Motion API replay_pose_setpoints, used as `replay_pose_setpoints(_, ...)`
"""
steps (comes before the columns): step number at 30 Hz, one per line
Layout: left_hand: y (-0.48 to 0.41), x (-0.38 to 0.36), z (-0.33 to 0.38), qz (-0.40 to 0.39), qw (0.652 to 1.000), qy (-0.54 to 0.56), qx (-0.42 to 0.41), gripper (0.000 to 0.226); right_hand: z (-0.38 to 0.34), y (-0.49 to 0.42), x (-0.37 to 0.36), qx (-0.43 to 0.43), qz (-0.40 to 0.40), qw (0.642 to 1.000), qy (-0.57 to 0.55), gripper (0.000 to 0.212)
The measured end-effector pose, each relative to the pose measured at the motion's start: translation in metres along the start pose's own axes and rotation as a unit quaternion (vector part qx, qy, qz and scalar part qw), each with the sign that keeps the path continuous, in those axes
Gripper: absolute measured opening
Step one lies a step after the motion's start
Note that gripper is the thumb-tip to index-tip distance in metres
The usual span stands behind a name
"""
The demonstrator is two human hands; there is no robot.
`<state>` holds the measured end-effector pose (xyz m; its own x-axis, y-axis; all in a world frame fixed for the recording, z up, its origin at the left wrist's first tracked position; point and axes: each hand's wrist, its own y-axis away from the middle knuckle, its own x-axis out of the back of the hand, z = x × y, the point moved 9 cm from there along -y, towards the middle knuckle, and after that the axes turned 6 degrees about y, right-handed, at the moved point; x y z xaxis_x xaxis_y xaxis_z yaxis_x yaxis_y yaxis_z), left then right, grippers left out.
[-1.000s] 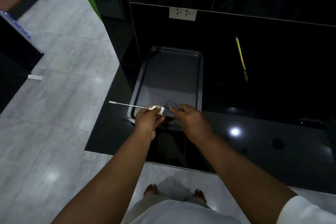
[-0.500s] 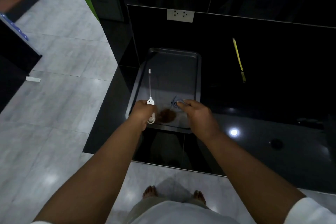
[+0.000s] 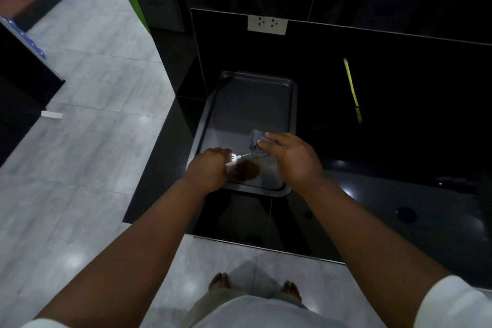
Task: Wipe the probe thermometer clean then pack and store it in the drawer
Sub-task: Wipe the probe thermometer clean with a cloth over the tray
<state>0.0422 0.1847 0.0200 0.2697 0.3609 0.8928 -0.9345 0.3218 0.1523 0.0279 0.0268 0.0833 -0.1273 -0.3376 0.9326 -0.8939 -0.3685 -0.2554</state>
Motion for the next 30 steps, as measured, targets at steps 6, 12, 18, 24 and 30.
replay_pose_setpoints(6, 0.000, 0.000, 0.010, 0.035, 0.998, -0.025, -0.046, 0.026, -0.022, -0.013, -0.026, 0.081, -0.082, 0.992, 0.043, 0.036)
replay_pose_setpoints(12, 0.004, 0.008, -0.006, 0.059, 0.996, -0.038, -0.059, 0.041, -0.003, 0.006, -0.039, 0.083, -0.151, 0.984, 0.041, 0.032)
replay_pose_setpoints(18, 0.009, 0.002, -0.010, 0.066, 0.994, -0.066, -0.055, 0.050, 0.019, 0.000, -0.022, 0.035, -0.113, 0.992, 0.045, 0.050)
replay_pose_setpoints(24, 0.007, 0.004, 0.013, 0.066, 0.991, -0.078, -0.085, 0.060, -0.026, 0.011, -0.044, 0.082, -0.129, 0.988, -0.024, 0.031)
replay_pose_setpoints(30, 0.011, 0.010, -0.015, 0.056, 0.991, -0.108, -0.057, 0.059, 0.038, 0.029, -0.050, -0.011, -0.146, 0.989, -0.022, 0.031)
